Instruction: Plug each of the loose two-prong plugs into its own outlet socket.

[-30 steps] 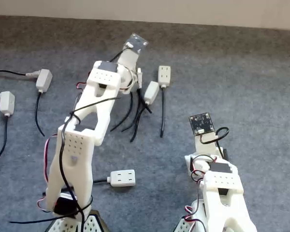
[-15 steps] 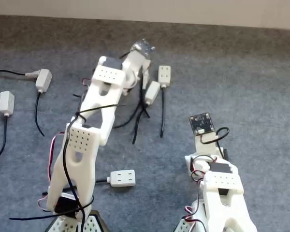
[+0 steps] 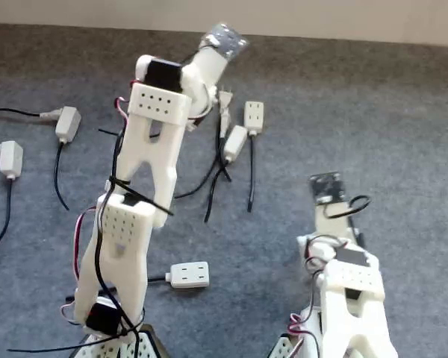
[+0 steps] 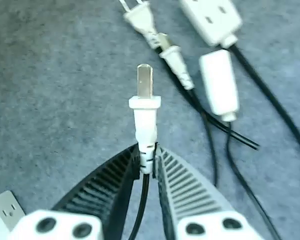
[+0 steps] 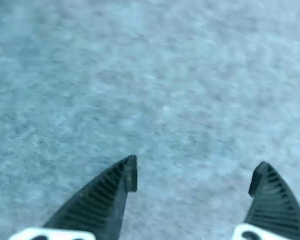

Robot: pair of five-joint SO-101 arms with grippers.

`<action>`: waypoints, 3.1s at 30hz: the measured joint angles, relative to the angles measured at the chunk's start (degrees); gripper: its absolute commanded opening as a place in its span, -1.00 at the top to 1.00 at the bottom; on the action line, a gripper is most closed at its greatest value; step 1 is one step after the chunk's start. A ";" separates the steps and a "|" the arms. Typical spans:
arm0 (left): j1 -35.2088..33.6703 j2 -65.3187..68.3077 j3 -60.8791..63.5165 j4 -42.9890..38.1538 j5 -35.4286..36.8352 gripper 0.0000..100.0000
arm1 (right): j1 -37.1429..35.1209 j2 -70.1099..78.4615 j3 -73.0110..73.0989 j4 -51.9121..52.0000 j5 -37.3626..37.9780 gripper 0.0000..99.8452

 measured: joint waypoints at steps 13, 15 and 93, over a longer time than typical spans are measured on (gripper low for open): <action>10.02 -35.60 29.36 0.00 3.08 0.99 | -0.09 0.00 -47.82 41.14 -1.58 0.60; 13.27 -39.56 35.96 0.00 3.08 0.99 | -0.09 0.00 -54.68 47.03 -1.58 0.70; -23.30 -107.87 139.69 -37.71 6.24 0.58 | -28.04 30.24 -51.43 49.76 39.91 0.75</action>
